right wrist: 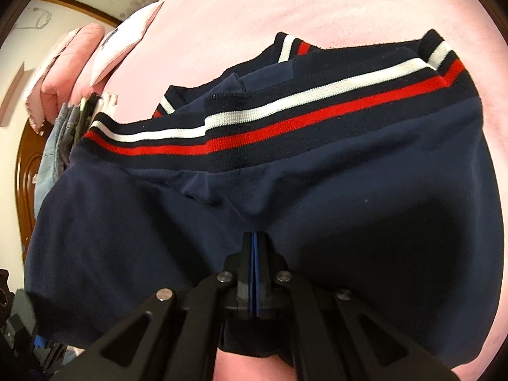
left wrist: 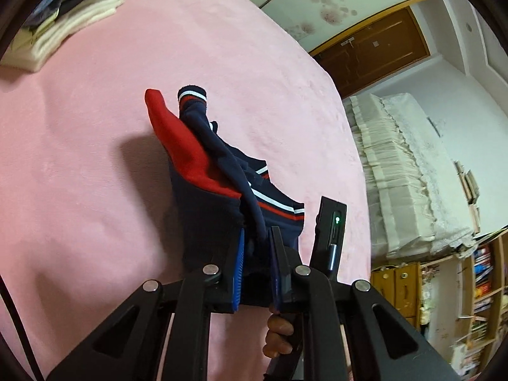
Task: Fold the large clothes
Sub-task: 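Fold the jacket side over with the left gripper while the right gripper holds the other side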
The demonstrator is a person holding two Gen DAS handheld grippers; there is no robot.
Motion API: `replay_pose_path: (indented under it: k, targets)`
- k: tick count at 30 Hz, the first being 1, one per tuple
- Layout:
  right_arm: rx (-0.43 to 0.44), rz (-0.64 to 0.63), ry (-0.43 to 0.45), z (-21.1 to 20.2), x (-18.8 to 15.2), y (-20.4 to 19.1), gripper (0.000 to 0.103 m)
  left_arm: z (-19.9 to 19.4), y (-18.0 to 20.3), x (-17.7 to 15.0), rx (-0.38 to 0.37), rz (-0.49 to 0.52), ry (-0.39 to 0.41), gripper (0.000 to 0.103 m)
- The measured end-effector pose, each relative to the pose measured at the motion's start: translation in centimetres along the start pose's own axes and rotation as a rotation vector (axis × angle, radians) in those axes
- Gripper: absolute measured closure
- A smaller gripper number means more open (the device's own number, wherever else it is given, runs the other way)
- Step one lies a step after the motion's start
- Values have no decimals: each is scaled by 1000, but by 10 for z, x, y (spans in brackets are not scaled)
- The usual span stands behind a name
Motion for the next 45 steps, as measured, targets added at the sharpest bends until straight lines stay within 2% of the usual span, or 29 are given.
replay_pose_path:
  k: [3, 6, 9, 11, 14, 15, 19, 22, 25, 26, 28, 29, 30, 35, 37, 38, 39, 41, 45]
  targets:
    - [30, -12, -49, -2, 3, 3, 103, -3, 5, -8, 26, -2, 11, 91]
    - [25, -25, -76, -14, 7, 10, 103, 3, 16, -13, 44, 1, 30, 91]
    - [108, 6, -67, -40, 19, 31, 103, 9, 26, -18, 63, 23, 35, 91]
    - [118, 18, -54, -54, 29, 46, 103, 8, 25, -23, 60, 34, 14, 91]
    - [75, -5, -27, -75, 45, 68, 103, 22, 36, -39, 61, 66, -26, 92]
    - [65, -15, -20, -82, 50, 76, 103, 27, 40, -44, 53, 74, -42, 95]
    - [66, -2, 11, -103, 65, 98, 103, 62, 64, -83, 28, 128, -163, 95]
    - [66, 7, 19, -111, 73, 108, 100, 80, 69, -109, 62, 155, -231, 95]
    - [78, -31, 6, -108, 78, 99, 98, 74, 61, -114, 131, 143, -202, 95]
    - [78, -58, -2, -107, 79, 94, 98, 68, 55, -111, 162, 136, -182, 91]
    - [76, -113, -21, -104, 76, 82, 98, 55, 45, -108, 233, 105, -133, 77]
    - [72, -130, -26, -102, 74, 75, 98, 49, 39, -105, 255, 87, -120, 62]
    - [75, -154, -32, -100, 72, 67, 98, 41, 29, -101, 281, 60, -99, 52]
    - [101, -194, -43, -90, 66, 39, 98, 4, -22, -80, 407, -40, -28, 49]
    - [106, -204, -55, -84, 62, 29, 98, -11, -47, -75, 447, -122, 19, 40]
    - [108, -208, -64, -80, 60, 24, 98, -17, -58, -71, 464, -161, 46, 30]
    - [118, -215, -80, -75, 56, 17, 98, -23, -67, -69, 477, -195, 72, 26]
    - [118, -228, -101, -66, 47, 7, 98, -33, -90, -63, 494, -269, 121, 25]
    - [93, -267, -140, -46, 27, -8, 98, -34, -122, -57, 484, -390, 125, 25]
Point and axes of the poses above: each gripper's, at about its wrist camera, not at the fingertips, and z roughly the way its jaws point, y to its right, x to its top, the point moved 5 cm from there along z, roughly the way its jaws point, and after that the axes turned 5 degrees about y, right-handed, at the moved point
